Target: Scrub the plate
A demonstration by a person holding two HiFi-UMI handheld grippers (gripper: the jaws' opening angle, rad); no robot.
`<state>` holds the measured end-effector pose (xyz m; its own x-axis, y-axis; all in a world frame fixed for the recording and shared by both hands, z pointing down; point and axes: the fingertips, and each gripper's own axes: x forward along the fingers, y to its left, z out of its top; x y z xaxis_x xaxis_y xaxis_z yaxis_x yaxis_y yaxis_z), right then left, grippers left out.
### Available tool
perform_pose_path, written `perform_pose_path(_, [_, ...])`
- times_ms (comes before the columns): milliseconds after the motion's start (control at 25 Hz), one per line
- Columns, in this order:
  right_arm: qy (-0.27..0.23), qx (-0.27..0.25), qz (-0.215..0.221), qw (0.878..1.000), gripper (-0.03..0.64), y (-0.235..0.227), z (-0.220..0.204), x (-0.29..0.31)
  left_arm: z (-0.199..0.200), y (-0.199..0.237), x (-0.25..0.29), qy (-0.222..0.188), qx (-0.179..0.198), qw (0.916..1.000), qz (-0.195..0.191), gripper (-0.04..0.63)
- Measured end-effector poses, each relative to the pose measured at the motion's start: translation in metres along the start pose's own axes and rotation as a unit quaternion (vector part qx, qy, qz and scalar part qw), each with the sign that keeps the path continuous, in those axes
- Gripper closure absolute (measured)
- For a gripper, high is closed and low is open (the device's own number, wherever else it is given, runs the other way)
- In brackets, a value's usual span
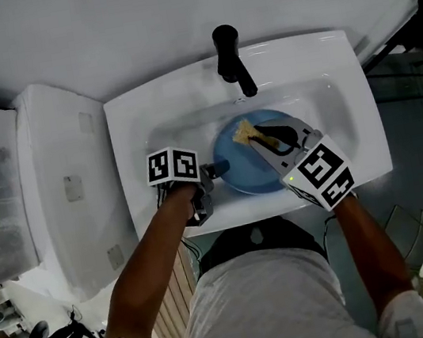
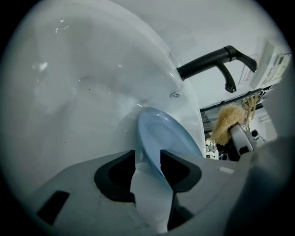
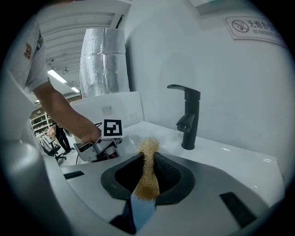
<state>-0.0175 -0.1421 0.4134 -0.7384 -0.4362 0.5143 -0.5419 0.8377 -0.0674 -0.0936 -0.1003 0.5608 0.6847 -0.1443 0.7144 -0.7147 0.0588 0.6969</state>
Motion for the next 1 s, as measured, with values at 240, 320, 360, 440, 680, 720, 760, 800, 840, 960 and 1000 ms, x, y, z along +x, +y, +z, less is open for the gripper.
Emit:
perform_pose_path(240, [0.010,0.000,0.000,1.000,0.554,0.004,-0.006,0.006,-0.005,0.002,0.005,0.025,0.025,0.9993,0.010,0.471])
perform_pose_path(320, [0.010,0.003,-0.001,1.000,0.554,0.004,-0.007,0.006,-0.006,0.003,0.005,0.028,0.033,0.9990,0.012,0.474])
perform_pose_path(360, [0.009,0.005,-0.001,1.000,0.554,0.005,-0.007,0.006,-0.006,0.003,0.005,0.029,0.038,0.9988,0.014,0.476])
perform_pose_path(440, [0.006,0.009,-0.001,1.000,0.554,0.005,-0.006,0.006,-0.007,0.003,0.003,0.032,0.049,0.9981,0.019,0.477])
perform_pose_path(680, [0.017,0.017,-0.005,1.000,0.554,0.005,-0.012,0.008,0.000,-0.002,-0.013,0.002,0.066,0.9976,0.017,0.490])
perform_pose_path(720, [0.020,0.016,-0.007,1.000,0.554,0.005,-0.013,0.009,0.003,-0.005,-0.017,-0.009,0.068,0.9975,0.015,0.496])
perform_pose_path(760, [0.022,0.015,-0.009,1.000,0.554,0.005,-0.013,0.010,0.005,-0.008,-0.021,-0.019,0.071,0.9973,0.012,0.502])
perform_pose_path(800, [0.022,0.013,-0.013,1.000,0.554,0.004,-0.012,0.012,0.006,-0.011,-0.025,-0.028,0.075,0.9968,0.010,0.506])
perform_pose_path(840, [0.022,0.012,-0.016,1.000,0.554,0.004,-0.010,0.014,0.008,-0.013,-0.029,-0.037,0.080,0.9960,0.009,0.509])
perform_pose_path(960, [0.031,0.012,-0.029,0.999,0.554,0.005,-0.005,0.019,0.010,-0.019,-0.041,-0.066,0.100,0.9927,0.012,0.522])
perform_pose_path(1000, [0.035,0.012,-0.034,0.999,0.554,0.005,-0.004,0.021,0.011,-0.021,-0.045,-0.078,0.106,0.9912,0.016,0.526])
